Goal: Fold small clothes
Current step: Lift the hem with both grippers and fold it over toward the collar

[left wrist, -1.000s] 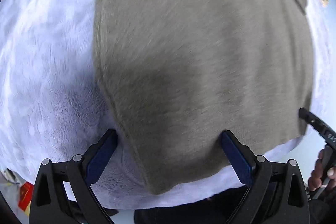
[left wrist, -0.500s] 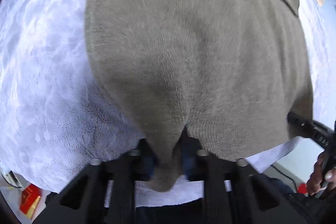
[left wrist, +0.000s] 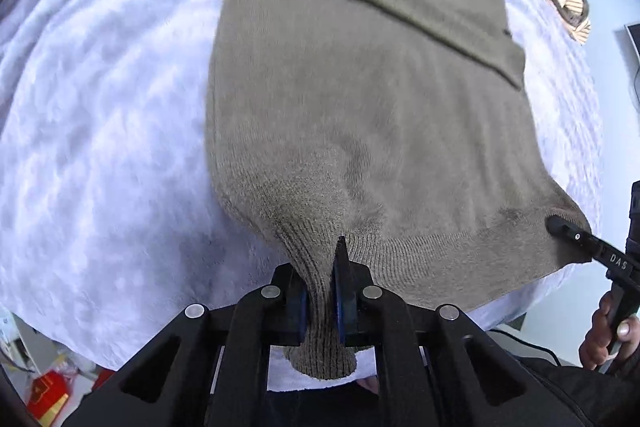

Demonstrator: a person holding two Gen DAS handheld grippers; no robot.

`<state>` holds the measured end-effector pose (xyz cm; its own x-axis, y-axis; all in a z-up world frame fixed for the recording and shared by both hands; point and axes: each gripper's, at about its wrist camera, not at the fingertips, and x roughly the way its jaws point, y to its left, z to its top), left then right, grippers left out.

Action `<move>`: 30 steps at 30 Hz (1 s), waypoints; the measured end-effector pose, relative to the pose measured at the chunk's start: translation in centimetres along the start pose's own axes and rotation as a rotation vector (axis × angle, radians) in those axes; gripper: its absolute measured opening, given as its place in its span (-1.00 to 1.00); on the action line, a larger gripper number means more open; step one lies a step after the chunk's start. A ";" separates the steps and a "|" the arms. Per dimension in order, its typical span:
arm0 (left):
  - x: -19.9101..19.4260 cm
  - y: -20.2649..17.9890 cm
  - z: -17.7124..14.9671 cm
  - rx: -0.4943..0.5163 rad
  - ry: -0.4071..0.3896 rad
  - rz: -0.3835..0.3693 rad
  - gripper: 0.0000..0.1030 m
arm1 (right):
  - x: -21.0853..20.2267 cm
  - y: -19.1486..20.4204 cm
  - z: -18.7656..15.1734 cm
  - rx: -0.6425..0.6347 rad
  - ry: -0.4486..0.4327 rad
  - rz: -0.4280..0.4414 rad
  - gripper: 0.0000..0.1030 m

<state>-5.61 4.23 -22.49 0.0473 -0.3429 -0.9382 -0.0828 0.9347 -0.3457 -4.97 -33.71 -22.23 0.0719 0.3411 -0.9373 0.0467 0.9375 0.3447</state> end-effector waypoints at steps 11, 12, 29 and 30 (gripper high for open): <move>-2.7 0.6 1.1 0.038 -0.126 0.060 -0.79 | -5.0 1.8 2.7 -0.017 -0.138 0.033 -0.88; -2.8 0.5 1.1 0.042 -0.131 0.066 -0.79 | -5.1 2.1 3.0 -0.020 -0.146 0.032 -0.88; -6.7 -3.6 6.0 0.032 -0.238 0.180 -0.79 | -10.0 4.2 8.4 -0.106 -0.229 0.043 -0.88; -6.9 -3.9 6.1 0.028 -0.243 0.195 -0.79 | -10.3 4.3 8.6 -0.114 -0.230 0.045 -0.88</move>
<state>0.43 3.47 -14.59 0.2696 -0.1272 -0.9545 -0.0866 0.9840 -0.1556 3.09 -33.81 -10.71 0.2963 0.3700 -0.8805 -0.0736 0.9280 0.3651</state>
